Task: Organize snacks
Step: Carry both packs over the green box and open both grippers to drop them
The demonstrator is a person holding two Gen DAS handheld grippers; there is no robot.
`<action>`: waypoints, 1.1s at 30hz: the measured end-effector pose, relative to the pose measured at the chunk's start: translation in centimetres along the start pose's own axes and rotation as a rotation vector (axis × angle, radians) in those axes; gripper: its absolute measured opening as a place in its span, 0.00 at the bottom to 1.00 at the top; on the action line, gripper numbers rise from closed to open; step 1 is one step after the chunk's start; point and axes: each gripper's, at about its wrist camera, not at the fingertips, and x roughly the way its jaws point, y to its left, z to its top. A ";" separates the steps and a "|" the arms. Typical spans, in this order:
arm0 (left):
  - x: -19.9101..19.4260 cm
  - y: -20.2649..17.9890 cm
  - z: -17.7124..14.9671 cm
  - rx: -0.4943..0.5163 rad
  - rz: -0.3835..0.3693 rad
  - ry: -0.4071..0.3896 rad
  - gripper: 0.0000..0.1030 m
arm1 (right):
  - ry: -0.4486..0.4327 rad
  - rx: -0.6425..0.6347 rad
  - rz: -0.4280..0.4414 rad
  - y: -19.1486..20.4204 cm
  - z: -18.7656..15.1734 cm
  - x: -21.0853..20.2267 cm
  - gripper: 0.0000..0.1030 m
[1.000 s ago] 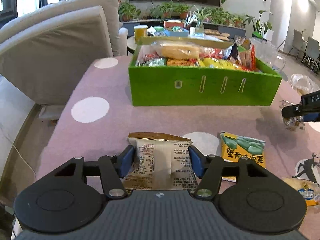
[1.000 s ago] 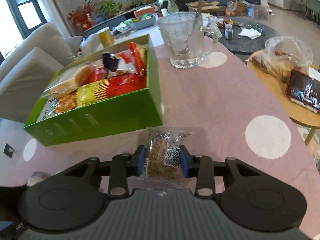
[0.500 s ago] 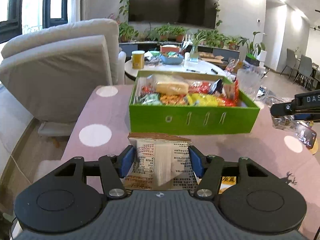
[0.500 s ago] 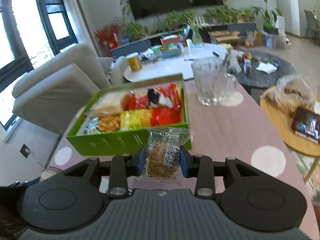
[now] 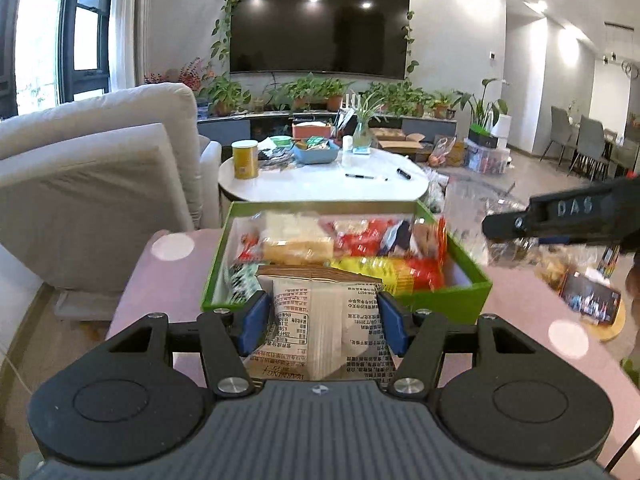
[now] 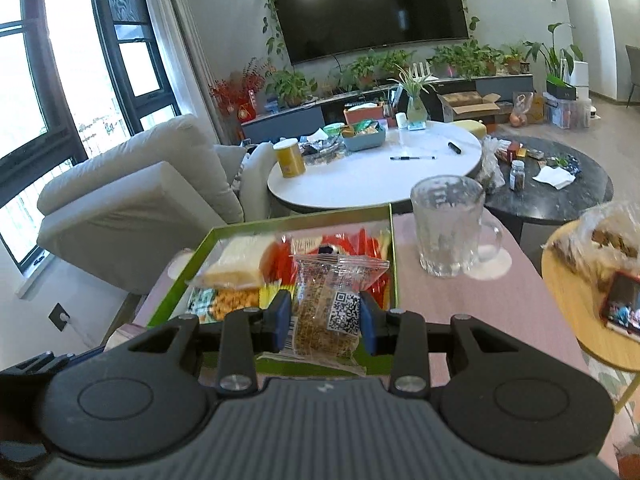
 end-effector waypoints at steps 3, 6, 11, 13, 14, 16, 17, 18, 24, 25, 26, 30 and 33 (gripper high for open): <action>1.8 -0.2 1.1 -0.023 -0.015 0.001 0.54 | -0.003 -0.001 0.004 -0.1 0.6 0.8 0.40; 3.3 -0.5 2.0 -0.025 -0.026 -0.007 0.54 | -0.003 -0.001 0.010 -0.3 1.1 1.7 0.40; 5.9 -1.0 3.2 -0.029 -0.034 -0.008 0.54 | 0.005 0.005 0.024 -0.8 1.2 3.1 0.40; 6.8 -1.2 3.5 -0.023 -0.031 -0.005 0.54 | 0.011 0.012 0.028 -1.1 1.2 3.7 0.40; 7.3 -1.3 3.6 -0.020 -0.031 -0.001 0.54 | 0.013 0.014 0.029 -1.2 1.2 3.9 0.40; 8.0 -1.3 3.4 -0.018 -0.031 0.006 0.54 | 0.018 0.013 0.028 -1.4 1.0 4.5 0.40; 8.5 -1.4 3.4 -0.017 -0.031 0.010 0.54 | 0.023 0.013 0.027 -1.5 0.9 4.8 0.40; 8.9 -1.4 3.3 -0.018 -0.030 0.013 0.54 | 0.029 0.016 0.028 -1.6 0.8 5.1 0.40; 11.1 -1.5 2.9 -0.029 -0.022 0.048 0.54 | 0.071 0.057 0.032 -2.6 0.2 6.7 0.40; 11.3 -1.5 2.8 -0.028 -0.023 0.052 0.54 | 0.079 0.061 0.032 -2.7 0.2 6.9 0.41; 11.4 -1.7 2.6 -0.026 -0.024 0.055 0.55 | 0.082 0.064 0.035 -2.7 0.1 7.0 0.42; 11.6 -2.2 2.2 -0.016 -0.012 0.055 0.64 | 0.061 0.077 0.043 -3.1 0.2 6.4 0.51; 10.9 -2.4 2.1 0.000 0.005 0.046 0.66 | 0.038 0.078 0.032 -3.2 0.3 5.4 0.51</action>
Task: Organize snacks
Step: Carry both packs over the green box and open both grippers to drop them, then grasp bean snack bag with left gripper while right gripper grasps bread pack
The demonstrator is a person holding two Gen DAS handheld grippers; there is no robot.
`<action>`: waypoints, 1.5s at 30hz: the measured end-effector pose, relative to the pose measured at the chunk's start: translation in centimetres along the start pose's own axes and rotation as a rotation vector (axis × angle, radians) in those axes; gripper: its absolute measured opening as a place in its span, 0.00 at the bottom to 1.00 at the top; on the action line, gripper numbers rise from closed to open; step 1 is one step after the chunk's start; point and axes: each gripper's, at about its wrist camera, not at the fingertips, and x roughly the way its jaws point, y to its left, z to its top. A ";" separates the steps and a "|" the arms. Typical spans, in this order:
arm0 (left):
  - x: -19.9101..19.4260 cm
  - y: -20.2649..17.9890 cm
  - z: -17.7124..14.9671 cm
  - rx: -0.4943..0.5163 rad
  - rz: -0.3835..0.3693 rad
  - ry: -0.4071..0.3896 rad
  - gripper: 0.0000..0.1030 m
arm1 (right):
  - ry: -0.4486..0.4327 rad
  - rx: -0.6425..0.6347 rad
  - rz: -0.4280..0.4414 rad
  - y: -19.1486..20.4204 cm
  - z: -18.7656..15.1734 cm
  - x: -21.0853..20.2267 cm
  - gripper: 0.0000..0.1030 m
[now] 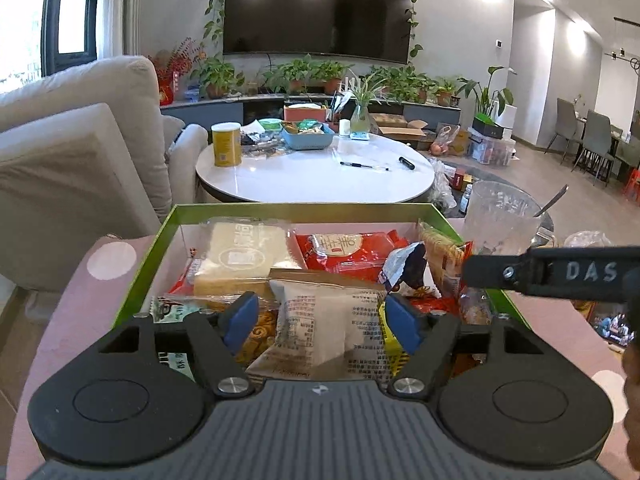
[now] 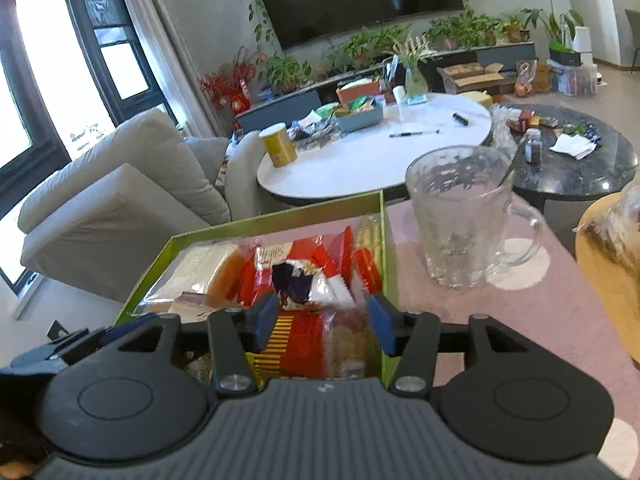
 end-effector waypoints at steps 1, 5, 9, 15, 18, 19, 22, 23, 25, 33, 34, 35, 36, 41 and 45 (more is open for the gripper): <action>-0.3 0.0 0.0 0.003 0.002 -0.001 0.66 | -0.006 0.000 -0.002 0.0 0.0 -0.5 0.52; -1.6 0.4 0.1 0.000 0.008 -0.014 0.67 | -0.013 -0.003 0.005 0.1 -0.1 -1.6 0.54; -3.6 0.9 -0.2 0.006 0.031 -0.035 0.68 | -0.019 -0.019 0.000 0.3 -0.4 -2.6 0.56; -6.6 2.2 -1.3 -0.023 0.052 -0.046 0.71 | -0.016 -0.031 -0.003 0.4 -1.2 -4.3 0.56; -8.0 2.6 -2.2 -0.031 0.048 -0.035 0.72 | -0.016 -0.042 0.000 0.5 -1.6 -5.3 0.57; -8.4 2.7 -2.5 -0.030 0.048 -0.031 0.72 | -0.016 -0.048 0.003 0.6 -1.8 -5.7 0.57; -9.6 2.6 -3.6 -0.020 0.049 -0.015 0.73 | -0.016 -0.062 0.004 0.9 -2.3 -6.4 0.57; -9.8 2.6 -4.0 -0.022 0.048 -0.007 0.74 | -0.015 -0.065 0.005 1.0 -2.5 -6.7 0.57; -10.4 2.6 -4.8 -0.021 0.036 0.015 0.74 | -0.012 -0.070 0.006 1.2 -2.9 -7.2 0.57; -11.1 0.9 -8.0 0.025 -0.042 0.104 0.79 | 0.003 -0.122 0.014 1.8 -4.8 -8.9 0.57; -10.9 0.5 -8.3 0.036 -0.052 0.117 0.79 | 0.007 -0.130 0.016 1.9 -5.0 -9.1 0.57; -10.7 0.2 -8.5 0.047 -0.062 0.128 0.79 | 0.010 -0.138 0.018 1.9 -5.3 -9.2 0.57; -10.4 -0.2 -8.7 0.058 -0.071 0.138 0.79 | 0.015 -0.147 0.019 1.9 -5.5 -9.4 0.57; -8.6 -1.5 -9.8 0.106 -0.084 0.193 0.79 | 0.041 -0.211 0.005 2.0 -6.8 -9.8 0.57; -7.2 -1.9 -10.7 0.104 -0.102 0.242 0.70 | 0.036 -0.237 -0.027 1.5 -7.3 -10.0 0.58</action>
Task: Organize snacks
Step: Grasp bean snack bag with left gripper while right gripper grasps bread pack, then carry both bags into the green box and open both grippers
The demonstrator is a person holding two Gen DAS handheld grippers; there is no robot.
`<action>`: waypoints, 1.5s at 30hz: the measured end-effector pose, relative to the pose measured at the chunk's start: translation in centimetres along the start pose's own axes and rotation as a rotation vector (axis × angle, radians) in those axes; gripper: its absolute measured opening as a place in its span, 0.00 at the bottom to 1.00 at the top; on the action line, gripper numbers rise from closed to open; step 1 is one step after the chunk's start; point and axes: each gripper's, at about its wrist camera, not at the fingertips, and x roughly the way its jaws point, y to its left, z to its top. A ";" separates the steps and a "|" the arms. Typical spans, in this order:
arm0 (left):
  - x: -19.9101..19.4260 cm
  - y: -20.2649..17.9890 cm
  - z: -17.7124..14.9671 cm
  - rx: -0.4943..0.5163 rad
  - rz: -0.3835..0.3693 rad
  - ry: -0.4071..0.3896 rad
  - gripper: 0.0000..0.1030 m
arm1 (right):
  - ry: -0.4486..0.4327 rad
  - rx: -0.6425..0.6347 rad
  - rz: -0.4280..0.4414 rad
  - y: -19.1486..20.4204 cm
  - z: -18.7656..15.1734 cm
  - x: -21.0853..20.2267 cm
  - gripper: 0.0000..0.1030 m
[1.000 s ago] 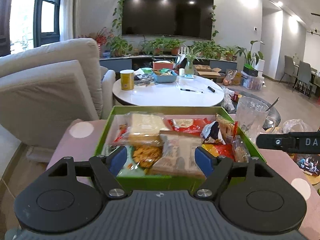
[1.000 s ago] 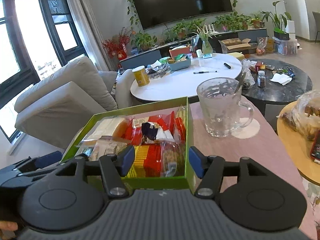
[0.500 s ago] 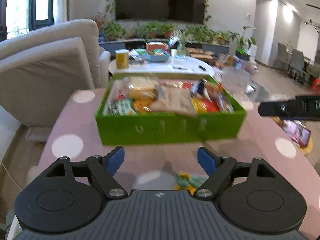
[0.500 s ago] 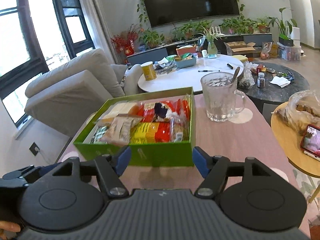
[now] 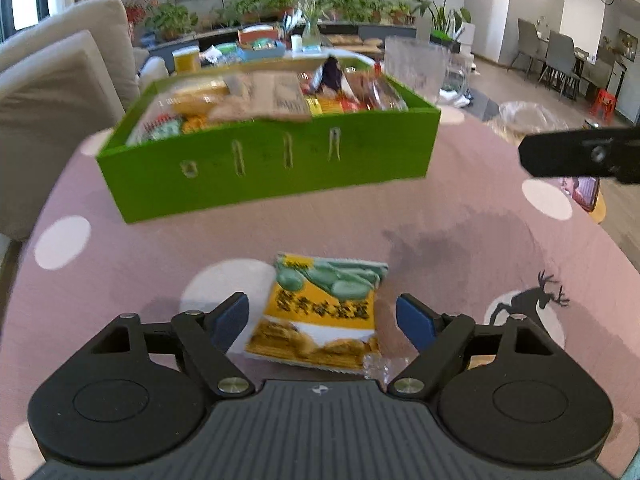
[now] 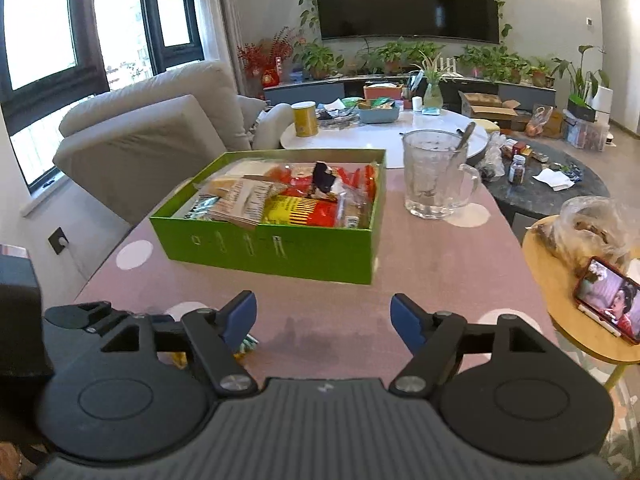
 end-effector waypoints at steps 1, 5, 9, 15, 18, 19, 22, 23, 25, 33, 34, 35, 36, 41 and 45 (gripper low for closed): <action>0.4 0.0 -0.1 -0.007 -0.004 0.008 0.70 | 0.002 0.005 0.005 -0.2 0.0 0.0 0.59; 0.7 0.4 0.1 0.008 0.011 -0.013 0.54 | 0.018 0.007 0.016 -0.5 -0.4 0.6 0.59; 0.1 1.7 0.3 -0.051 -0.021 -0.006 0.49 | 0.049 -0.018 0.032 -0.4 -1.5 0.8 0.60; -1.6 3.6 0.1 -0.107 0.020 -0.058 0.49 | 0.110 -0.108 0.128 0.9 -3.3 1.2 0.61; -2.4 4.2 -0.1 -0.123 0.044 -0.078 0.49 | 0.143 -0.162 0.217 2.0 -4.2 1.3 0.62; -2.6 4.4 -0.1 -0.123 0.049 -0.084 0.49 | 0.155 -0.181 0.256 2.4 -4.6 1.2 0.63; -3.0 4.7 -0.3 -0.132 0.054 -0.093 0.49 | 0.185 -0.245 0.347 3.6 -5.7 1.0 0.65; -3.1 4.8 -0.3 -0.136 0.053 -0.096 0.49 | 0.197 -0.271 0.360 4.0 -6.0 1.0 0.65; -3.4 4.9 -0.3 -0.139 0.051 -0.102 0.49 | 0.218 -0.311 0.352 4.7 -6.4 1.2 0.66; -3.8 4.9 -0.4 -0.140 0.046 -0.116 0.49 | 0.223 -0.222 0.091 4.7 -5.9 3.5 0.65; -3.8 4.9 -0.4 -0.138 0.045 -0.115 0.49 | 0.223 -0.201 0.085 4.5 -5.9 3.6 0.66; -3.7 4.9 -0.4 -0.136 0.043 -0.115 0.49 | 0.227 -0.186 0.091 4.3 -5.9 3.5 0.65; -3.7 4.9 -0.4 -0.136 0.042 -0.114 0.49 | 0.231 -0.178 0.100 4.1 -5.9 3.5 0.66; -3.6 4.9 -0.4 -0.137 0.042 -0.112 0.49 | 0.240 -0.167 0.102 4.2 -6.2 2.8 0.65; -3.7 4.9 -0.4 -0.138 0.043 -0.115 0.49 | 0.248 -0.163 0.096 4.5 -5.9 3.3 0.65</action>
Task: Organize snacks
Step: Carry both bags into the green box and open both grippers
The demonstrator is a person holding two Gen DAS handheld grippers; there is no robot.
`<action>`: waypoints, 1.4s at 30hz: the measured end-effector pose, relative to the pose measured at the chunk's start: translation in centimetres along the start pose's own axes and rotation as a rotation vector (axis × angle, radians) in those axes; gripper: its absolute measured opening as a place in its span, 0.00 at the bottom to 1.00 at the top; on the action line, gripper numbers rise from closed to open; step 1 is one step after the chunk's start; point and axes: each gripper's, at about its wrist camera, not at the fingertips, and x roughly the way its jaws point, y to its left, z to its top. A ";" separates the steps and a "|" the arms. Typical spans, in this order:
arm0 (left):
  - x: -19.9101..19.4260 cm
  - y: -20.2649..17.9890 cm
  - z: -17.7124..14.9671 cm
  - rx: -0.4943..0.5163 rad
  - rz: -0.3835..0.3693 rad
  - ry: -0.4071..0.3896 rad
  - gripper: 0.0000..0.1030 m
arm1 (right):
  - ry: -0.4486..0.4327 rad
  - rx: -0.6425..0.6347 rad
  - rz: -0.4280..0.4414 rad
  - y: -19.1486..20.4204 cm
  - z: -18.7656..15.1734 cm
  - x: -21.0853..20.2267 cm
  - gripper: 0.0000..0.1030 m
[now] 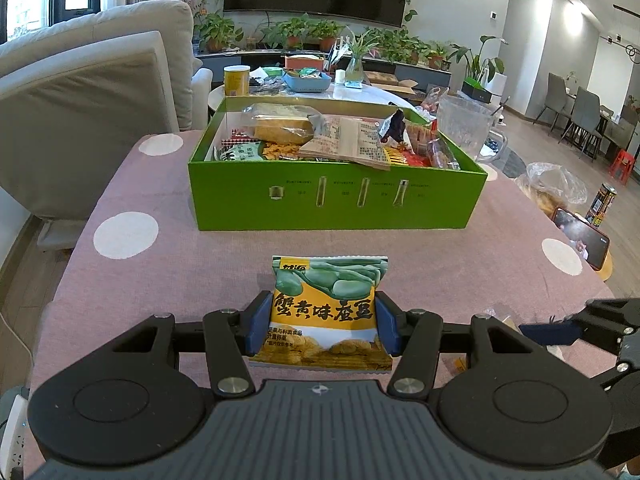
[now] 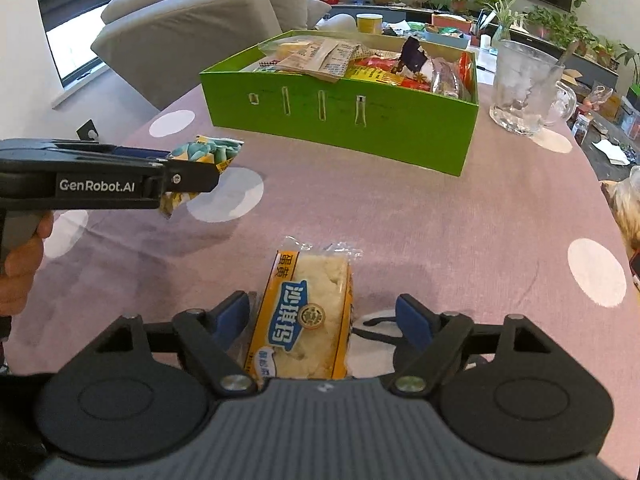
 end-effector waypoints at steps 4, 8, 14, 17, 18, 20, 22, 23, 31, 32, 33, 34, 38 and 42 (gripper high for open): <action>-0.2 0.0 0.1 -0.001 0.000 -0.008 0.49 | -0.007 -0.003 -0.005 0.1 0.3 0.1 0.63; -0.6 -0.1 0.2 0.002 -0.002 -0.021 0.49 | -0.056 0.001 -0.014 0.0 0.8 -0.7 0.63; -1.6 -0.4 1.1 0.013 -0.004 -0.057 0.49 | -0.169 0.051 -0.008 -0.7 3.0 -2.7 0.63; -2.0 -0.6 1.9 0.026 -0.004 -0.079 0.49 | -0.206 0.065 -0.016 -1.0 4.6 -3.2 0.63; -2.1 -0.7 2.3 0.028 -0.004 -0.088 0.49 | -0.219 0.066 -0.019 -1.0 5.1 -3.3 0.63; -2.3 -0.7 3.0 0.029 0.000 -0.104 0.49 | -0.247 0.063 -0.024 -1.0 6.2 -3.4 0.63; -2.5 -0.8 3.6 0.033 0.000 -0.121 0.49 | -0.268 0.069 -0.032 -1.2 7.4 -3.3 0.63; -2.5 -0.8 3.9 0.035 -0.001 -0.128 0.49 | -0.277 0.077 -0.036 -1.4 7.9 -3.3 0.63; -1.8 -0.4 7.5 0.042 0.023 -0.169 0.49 | -0.326 0.129 -0.046 -2.8 11.2 -2.4 0.63; -1.5 -0.3 7.9 0.040 0.032 -0.172 0.49 | -0.329 0.132 -0.047 -2.9 11.5 -2.3 0.63; -1.2 -0.1 8.4 0.040 0.041 -0.176 0.49 | -0.331 0.136 -0.049 -3.0 11.9 -2.2 0.63; -0.9 0.1 8.9 0.040 0.047 -0.178 0.49 | -0.332 0.141 -0.052 -3.3 12.3 -1.9 0.63; 0.6 0.8 10.5 0.026 0.051 -0.173 0.49 | -0.337 0.152 -0.060 -3.9 13.4 -1.0 0.63; 2.0 1.1 11.4 0.021 0.068 -0.173 0.49 | -0.347 0.161 -0.063 -4.4 14.1 -0.2 0.63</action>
